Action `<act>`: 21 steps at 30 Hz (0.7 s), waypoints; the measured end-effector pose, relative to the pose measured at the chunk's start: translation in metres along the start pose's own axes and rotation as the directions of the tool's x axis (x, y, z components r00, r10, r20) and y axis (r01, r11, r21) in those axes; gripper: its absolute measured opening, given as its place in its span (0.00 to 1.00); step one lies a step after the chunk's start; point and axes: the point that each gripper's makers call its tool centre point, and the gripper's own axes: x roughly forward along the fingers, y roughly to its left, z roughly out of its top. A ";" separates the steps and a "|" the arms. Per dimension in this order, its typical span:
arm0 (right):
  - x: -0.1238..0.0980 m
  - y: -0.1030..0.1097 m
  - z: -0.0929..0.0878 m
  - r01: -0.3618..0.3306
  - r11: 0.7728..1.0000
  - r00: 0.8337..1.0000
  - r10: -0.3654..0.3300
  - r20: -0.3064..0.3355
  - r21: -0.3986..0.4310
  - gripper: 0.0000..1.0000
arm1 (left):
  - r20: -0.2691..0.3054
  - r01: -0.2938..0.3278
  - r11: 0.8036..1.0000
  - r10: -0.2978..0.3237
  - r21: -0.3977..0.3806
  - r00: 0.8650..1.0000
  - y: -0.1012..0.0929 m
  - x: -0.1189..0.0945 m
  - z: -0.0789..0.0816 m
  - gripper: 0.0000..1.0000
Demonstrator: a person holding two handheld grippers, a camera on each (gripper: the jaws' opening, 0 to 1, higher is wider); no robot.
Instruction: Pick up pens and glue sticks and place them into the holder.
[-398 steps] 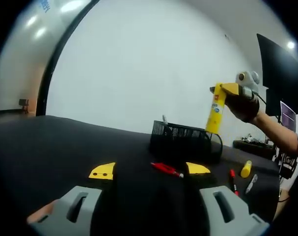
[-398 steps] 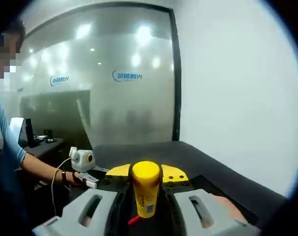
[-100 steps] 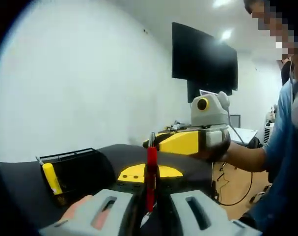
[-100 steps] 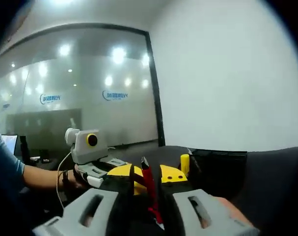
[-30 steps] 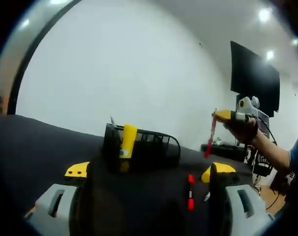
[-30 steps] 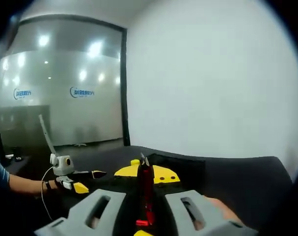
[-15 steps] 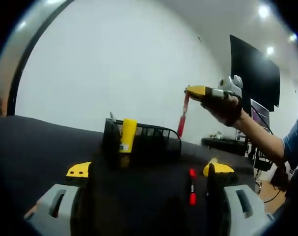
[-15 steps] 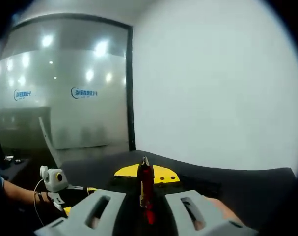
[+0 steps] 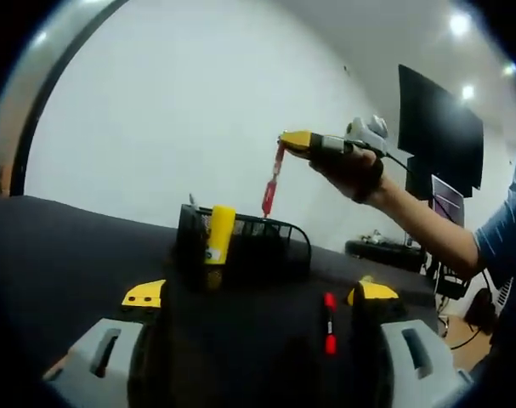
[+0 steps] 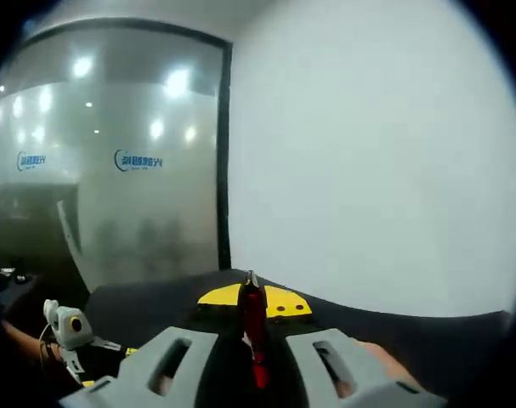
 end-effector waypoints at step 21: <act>0.071 -0.005 -0.025 -0.005 1.000 1.000 0.005 -0.026 -0.019 0.05 | -0.023 -0.017 1.000 0.018 0.014 1.000 0.005 0.003 -0.004 0.81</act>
